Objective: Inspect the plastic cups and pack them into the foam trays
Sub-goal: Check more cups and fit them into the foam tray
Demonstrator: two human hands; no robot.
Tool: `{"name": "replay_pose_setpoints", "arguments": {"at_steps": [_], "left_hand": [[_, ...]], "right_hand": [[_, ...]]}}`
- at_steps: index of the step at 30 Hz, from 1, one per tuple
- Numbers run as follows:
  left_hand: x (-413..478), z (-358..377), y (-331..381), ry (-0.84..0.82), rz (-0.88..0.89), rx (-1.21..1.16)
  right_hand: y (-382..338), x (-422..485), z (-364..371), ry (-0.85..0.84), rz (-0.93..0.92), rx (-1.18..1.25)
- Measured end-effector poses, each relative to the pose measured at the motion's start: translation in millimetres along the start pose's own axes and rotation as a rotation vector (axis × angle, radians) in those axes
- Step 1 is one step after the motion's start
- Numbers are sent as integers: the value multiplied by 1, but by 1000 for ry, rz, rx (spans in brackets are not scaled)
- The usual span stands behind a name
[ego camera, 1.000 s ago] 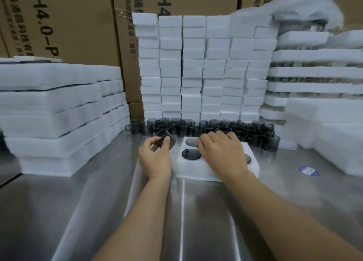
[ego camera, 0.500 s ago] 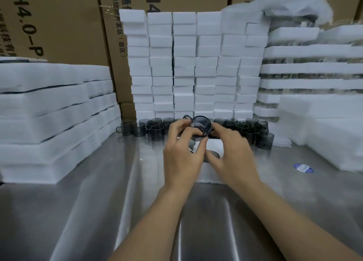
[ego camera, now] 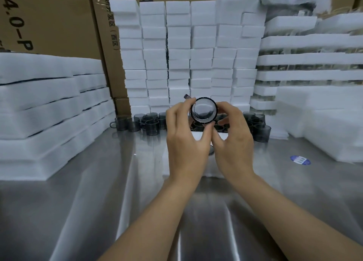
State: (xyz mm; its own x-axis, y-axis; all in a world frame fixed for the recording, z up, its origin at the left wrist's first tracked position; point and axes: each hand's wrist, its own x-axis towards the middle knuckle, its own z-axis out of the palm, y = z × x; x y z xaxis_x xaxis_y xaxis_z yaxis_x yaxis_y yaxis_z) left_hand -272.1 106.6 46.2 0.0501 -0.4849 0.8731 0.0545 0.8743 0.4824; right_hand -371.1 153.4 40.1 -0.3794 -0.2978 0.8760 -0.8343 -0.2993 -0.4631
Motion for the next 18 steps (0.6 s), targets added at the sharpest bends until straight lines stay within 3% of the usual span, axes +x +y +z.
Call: {"name": "replay_pose_setpoints", "arguments": {"at_steps": [8,11,14,18], "left_hand": [[-2,2,14,28,-61,-2],[-1,4,19,37,-159,-81],[7,4,26,87,-418,-355],[21,-6,22,112,-903,-625]], "right_hand": [[0,0,-2,26,-7,17],[1,-1,-1,3,-16,6],[0,-2,-1,-67,-34,30],[-3,1,-3,-80,-130,2]]}}
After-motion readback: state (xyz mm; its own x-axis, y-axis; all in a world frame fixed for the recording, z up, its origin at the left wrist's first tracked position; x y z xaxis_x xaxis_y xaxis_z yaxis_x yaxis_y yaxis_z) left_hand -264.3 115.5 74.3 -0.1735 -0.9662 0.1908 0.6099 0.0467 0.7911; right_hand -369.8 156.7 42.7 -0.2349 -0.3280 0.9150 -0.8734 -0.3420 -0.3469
